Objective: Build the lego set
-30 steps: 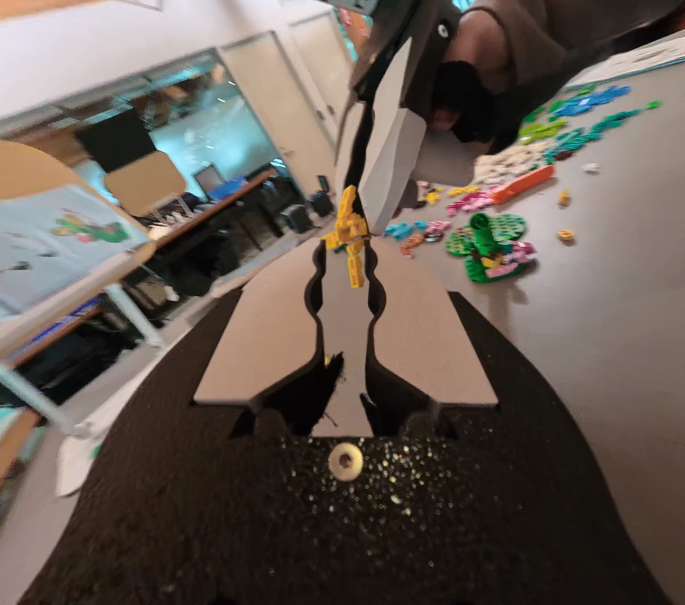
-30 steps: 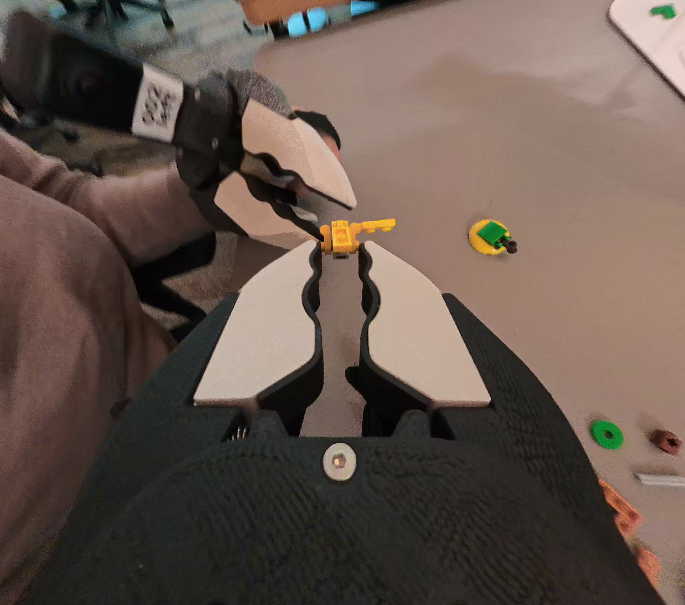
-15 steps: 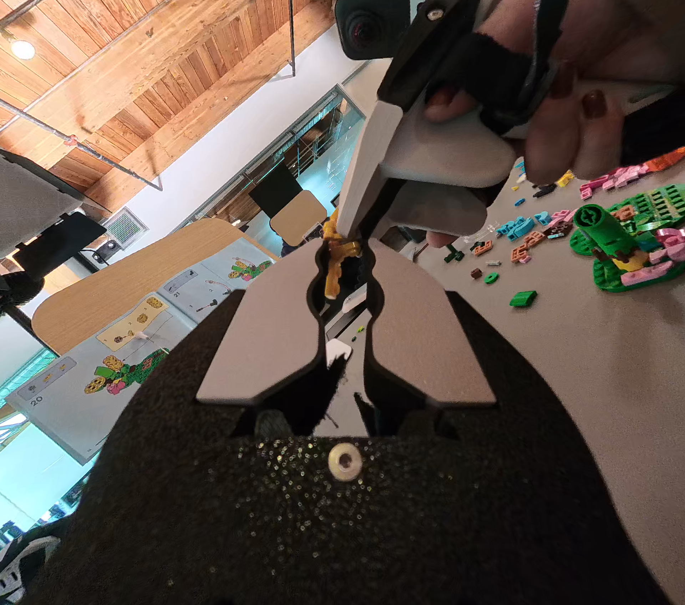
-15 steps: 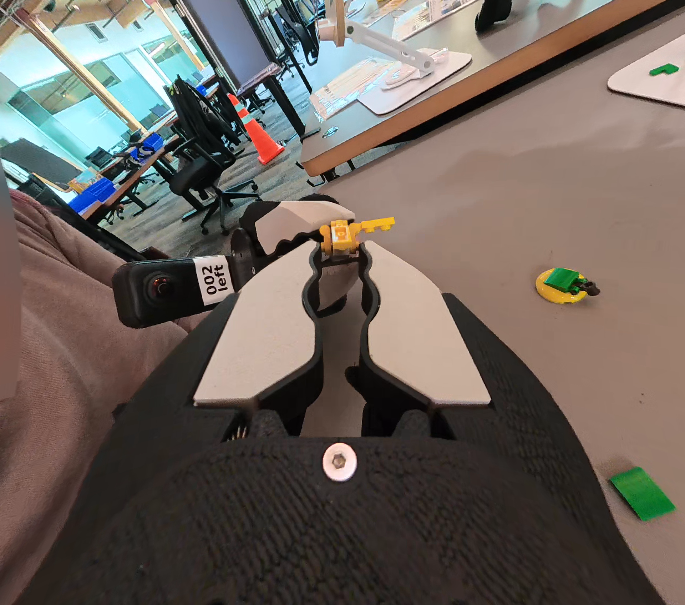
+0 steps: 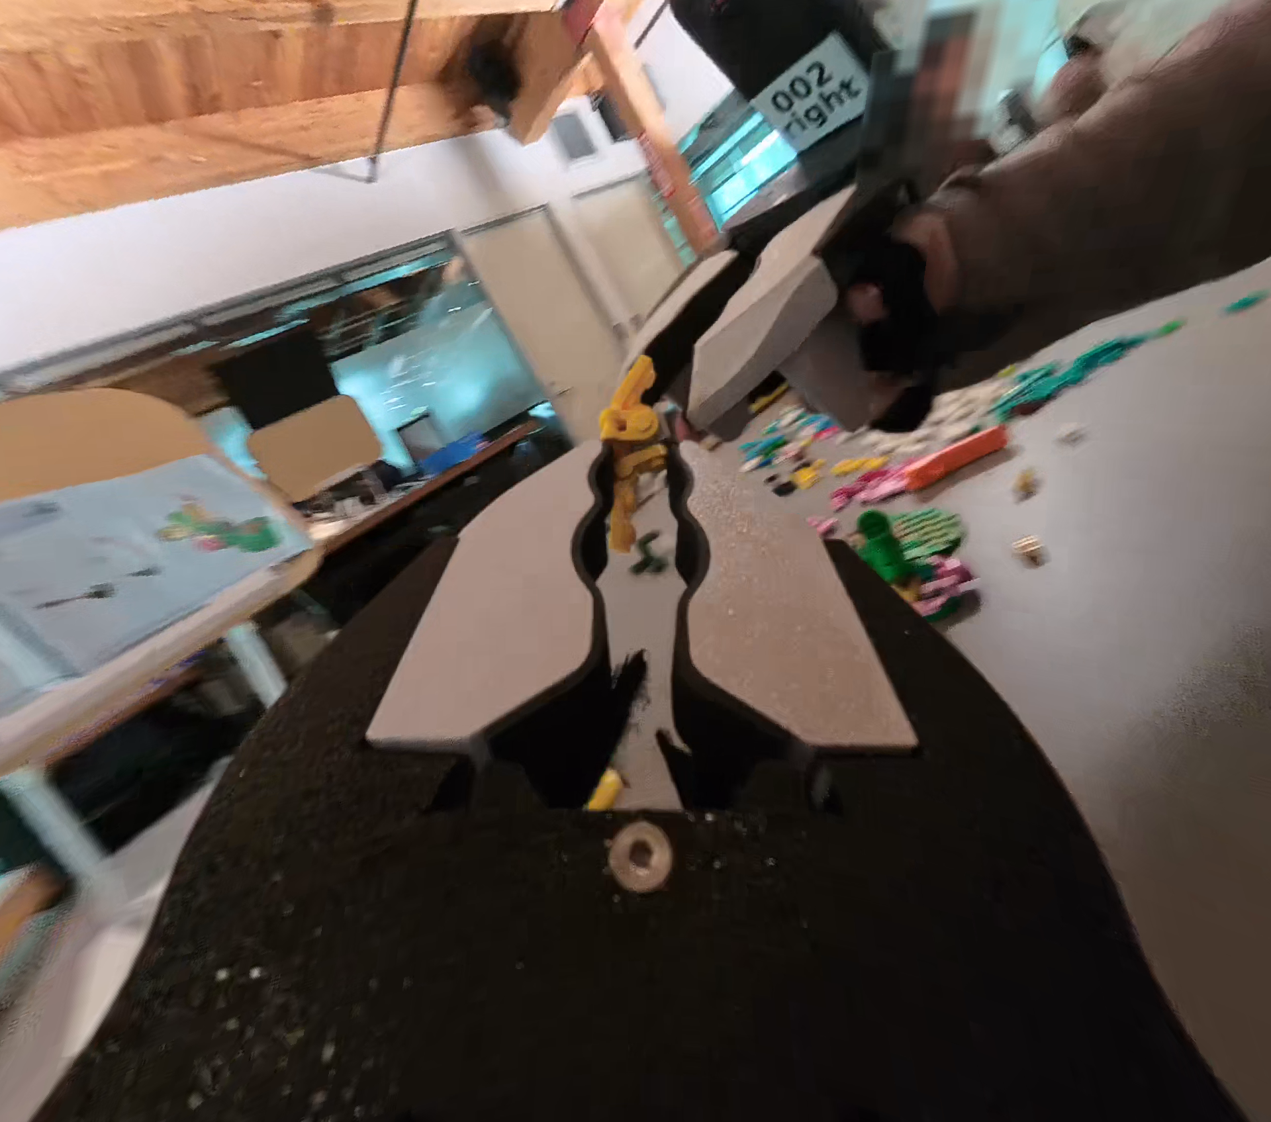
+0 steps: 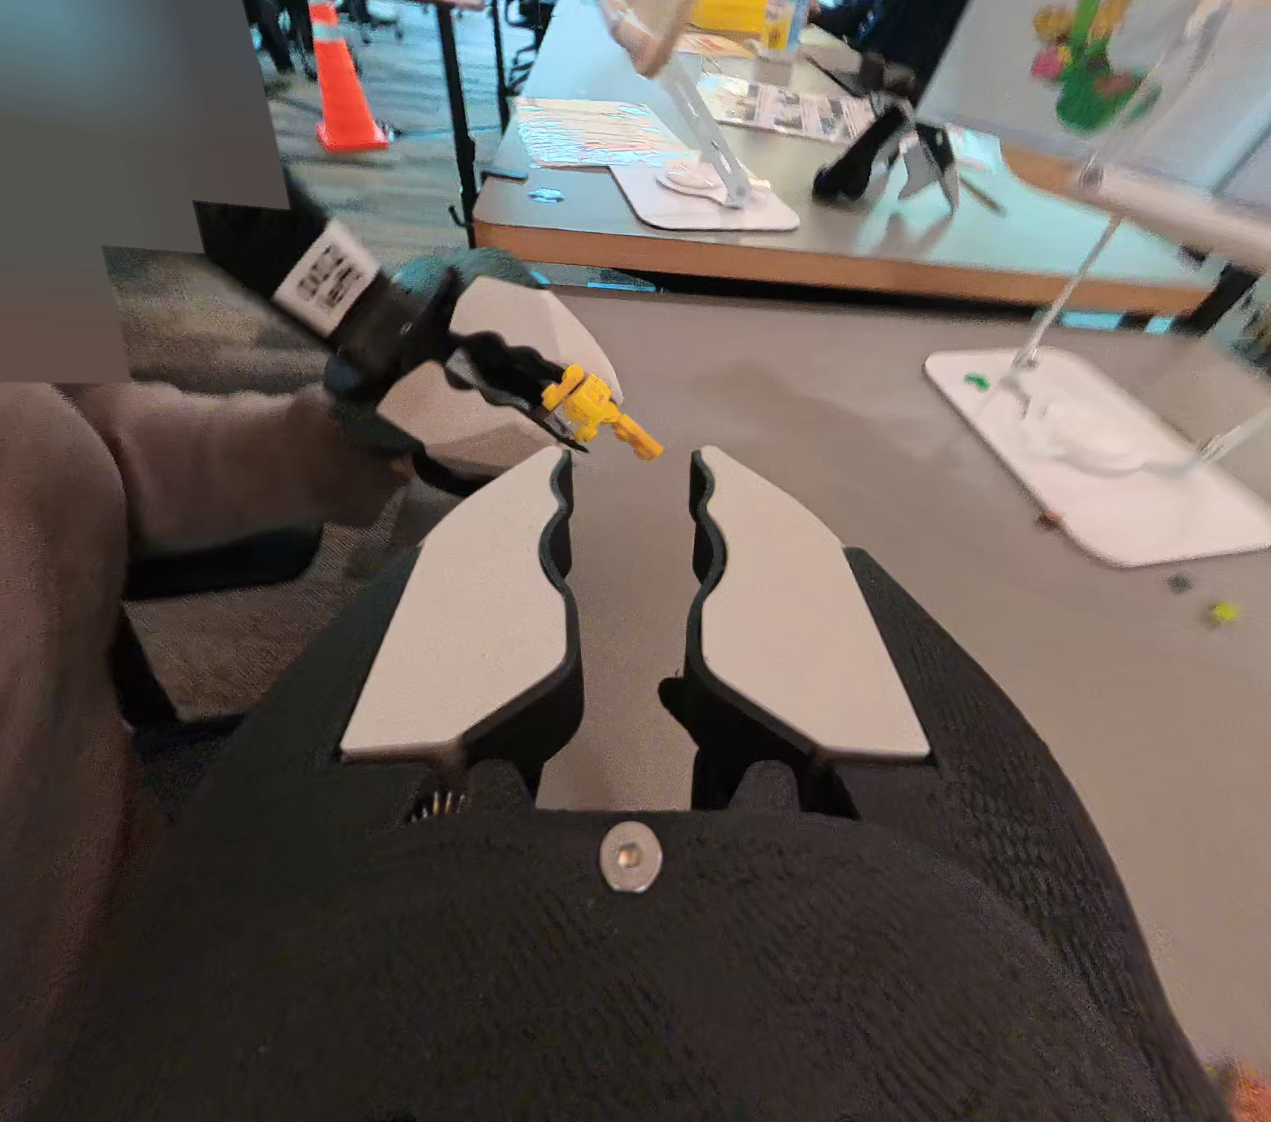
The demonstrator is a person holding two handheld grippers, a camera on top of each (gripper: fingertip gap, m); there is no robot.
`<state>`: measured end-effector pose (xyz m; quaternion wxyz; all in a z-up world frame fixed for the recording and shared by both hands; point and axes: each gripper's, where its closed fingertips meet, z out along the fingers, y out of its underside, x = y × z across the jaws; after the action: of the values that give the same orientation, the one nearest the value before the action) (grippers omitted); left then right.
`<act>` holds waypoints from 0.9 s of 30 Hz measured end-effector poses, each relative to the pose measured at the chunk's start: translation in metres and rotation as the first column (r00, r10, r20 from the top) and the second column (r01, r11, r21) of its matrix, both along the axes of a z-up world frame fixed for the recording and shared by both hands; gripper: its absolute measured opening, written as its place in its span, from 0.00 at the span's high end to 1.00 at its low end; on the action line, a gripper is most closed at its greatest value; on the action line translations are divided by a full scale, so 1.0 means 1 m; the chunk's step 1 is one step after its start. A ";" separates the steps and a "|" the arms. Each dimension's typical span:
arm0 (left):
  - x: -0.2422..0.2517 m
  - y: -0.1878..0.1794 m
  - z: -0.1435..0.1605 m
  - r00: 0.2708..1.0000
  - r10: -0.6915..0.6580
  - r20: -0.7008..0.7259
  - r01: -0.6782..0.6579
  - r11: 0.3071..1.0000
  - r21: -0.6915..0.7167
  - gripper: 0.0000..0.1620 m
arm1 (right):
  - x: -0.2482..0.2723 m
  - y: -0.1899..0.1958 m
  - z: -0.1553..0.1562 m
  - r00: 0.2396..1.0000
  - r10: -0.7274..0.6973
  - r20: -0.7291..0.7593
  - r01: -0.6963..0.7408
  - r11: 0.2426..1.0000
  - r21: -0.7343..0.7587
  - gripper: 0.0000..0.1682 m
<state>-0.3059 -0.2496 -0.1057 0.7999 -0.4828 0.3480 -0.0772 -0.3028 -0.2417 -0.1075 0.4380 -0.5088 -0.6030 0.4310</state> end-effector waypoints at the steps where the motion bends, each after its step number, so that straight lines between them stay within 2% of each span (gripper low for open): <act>1: -0.001 -0.004 0.003 0.997 -0.057 0.042 0.058 0.998 -0.022 0.91 | 0.003 -0.003 0.004 1.000 0.023 0.000 -0.023 0.998 0.065 0.82; 4: 0.000 -0.014 0.006 0.979 -0.183 0.093 0.190 0.980 -0.064 0.91 | 0.007 -0.016 0.017 0.995 0.096 -0.007 -0.094 0.984 0.155 0.85; 10: 0.008 -0.026 0.006 0.946 -0.308 0.106 0.318 0.943 -0.095 0.92 | 0.007 -0.034 0.021 0.982 0.175 0.066 -0.186 0.943 0.275 0.90; 19: 0.016 -0.034 0.003 0.924 -0.375 0.071 0.381 0.916 -0.122 0.92 | 0.008 -0.049 0.020 0.960 0.257 0.116 -0.277 0.935 0.221 0.98; 27: 0.018 -0.047 0.007 0.884 -0.460 0.081 0.467 0.877 -0.115 0.92 | 0.010 -0.056 0.026 0.938 0.331 0.099 -0.336 0.941 0.035 0.99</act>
<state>-0.2875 -0.2967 -0.0991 0.7333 -0.4347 0.4272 -0.3015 -0.2927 -0.2976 -0.0812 0.3434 -0.4071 -0.7107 0.4596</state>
